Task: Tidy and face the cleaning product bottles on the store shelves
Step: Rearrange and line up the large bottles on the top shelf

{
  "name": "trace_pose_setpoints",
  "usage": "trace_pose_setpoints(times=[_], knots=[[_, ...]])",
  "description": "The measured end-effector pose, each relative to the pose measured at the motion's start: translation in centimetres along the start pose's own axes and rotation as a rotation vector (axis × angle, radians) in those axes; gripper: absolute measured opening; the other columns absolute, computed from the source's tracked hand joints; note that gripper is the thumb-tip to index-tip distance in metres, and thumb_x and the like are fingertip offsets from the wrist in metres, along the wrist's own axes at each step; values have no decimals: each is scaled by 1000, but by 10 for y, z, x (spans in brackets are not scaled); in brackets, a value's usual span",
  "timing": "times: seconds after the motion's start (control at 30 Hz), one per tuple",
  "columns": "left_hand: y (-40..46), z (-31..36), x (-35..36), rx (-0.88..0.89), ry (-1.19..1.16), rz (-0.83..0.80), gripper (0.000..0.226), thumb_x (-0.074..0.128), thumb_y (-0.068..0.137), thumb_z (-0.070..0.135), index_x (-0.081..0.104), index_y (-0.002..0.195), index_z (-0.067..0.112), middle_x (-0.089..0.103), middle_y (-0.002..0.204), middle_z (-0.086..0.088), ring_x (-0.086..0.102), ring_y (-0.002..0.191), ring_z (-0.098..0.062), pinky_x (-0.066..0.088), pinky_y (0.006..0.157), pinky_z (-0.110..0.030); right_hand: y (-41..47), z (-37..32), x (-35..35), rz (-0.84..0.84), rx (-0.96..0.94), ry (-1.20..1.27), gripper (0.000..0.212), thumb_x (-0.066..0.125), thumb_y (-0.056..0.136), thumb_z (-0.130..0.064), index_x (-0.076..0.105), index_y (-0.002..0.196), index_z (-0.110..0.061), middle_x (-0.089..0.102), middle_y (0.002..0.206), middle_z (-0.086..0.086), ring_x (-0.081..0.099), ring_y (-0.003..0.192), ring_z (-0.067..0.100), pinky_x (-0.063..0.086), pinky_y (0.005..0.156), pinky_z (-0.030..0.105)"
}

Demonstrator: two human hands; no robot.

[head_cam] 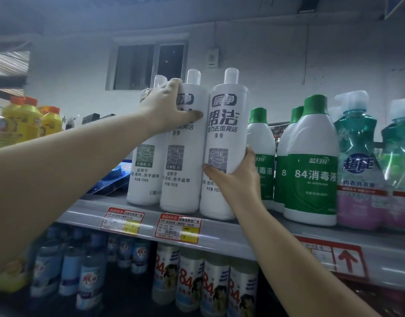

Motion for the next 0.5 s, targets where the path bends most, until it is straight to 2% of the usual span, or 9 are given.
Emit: trace_pose_setpoints(times=[0.03,0.1,0.2,0.23,0.3,0.33,0.37,0.43,0.5], knots=[[-3,1,-1,13,25,22,71,59,79,54,35,133,16,47,131,-8,42,124,-30,30,107,-49,0,0,0,-1,3,0,96,82,64,-33,26,141,-17,61,107,-2,61,90,12,47,63,18],[-10,7,-3,55,91,101,76,55,83,50,24,142,14,23,153,-9,22,141,-28,15,116,-48,0,1,0,-7,10,-5,97,82,65,-33,25,142,-15,62,108,-1,61,92,13,51,71,23],[-26,24,-2,171,178,207,73,47,89,41,14,147,12,4,158,-7,5,146,-23,1,118,-40,-1,-2,1,-22,15,-2,90,81,66,-34,29,137,-16,62,105,-2,62,86,11,51,65,21],[-31,31,0,208,192,215,72,45,90,39,12,148,12,1,159,-6,2,146,-21,-1,118,-38,-2,-3,1,-31,24,11,83,79,67,-37,33,134,-17,62,104,-3,62,85,10,51,63,21],[-40,46,8,268,216,190,71,40,91,37,7,148,11,-3,159,-4,-3,146,-19,-5,118,-38,-2,-3,-1,-43,42,83,57,68,77,-45,42,123,-24,63,105,-3,62,87,11,54,70,27],[-45,55,12,296,233,174,71,36,91,37,6,149,11,-5,158,-4,-5,146,-18,-6,119,-39,0,-3,-6,-27,38,120,41,58,83,-48,46,116,-28,62,104,-3,62,88,12,53,73,29],[-51,63,17,328,255,162,72,33,89,39,4,148,10,-5,158,-4,-6,145,-18,-6,119,-39,3,-4,-16,14,25,140,34,49,86,-50,48,112,-27,61,101,-2,60,88,14,50,74,30],[-66,80,26,409,297,166,72,28,85,38,10,148,7,2,158,-8,-1,145,-19,-4,118,-40,16,-8,-40,99,-10,88,40,40,84,-41,47,117,-19,56,97,4,53,85,22,44,73,36],[-85,99,34,554,303,198,68,32,82,36,30,142,3,25,153,-14,20,143,-25,5,118,-42,36,-17,-63,167,-47,-81,43,41,87,-26,43,127,-11,56,101,9,53,86,23,46,74,41]])
Point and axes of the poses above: each hand's wrist, its own y-axis towards the middle knuckle, its own x-axis out of the palm, z = x × y, the point moved 9 cm from there along y, towards the middle knuckle
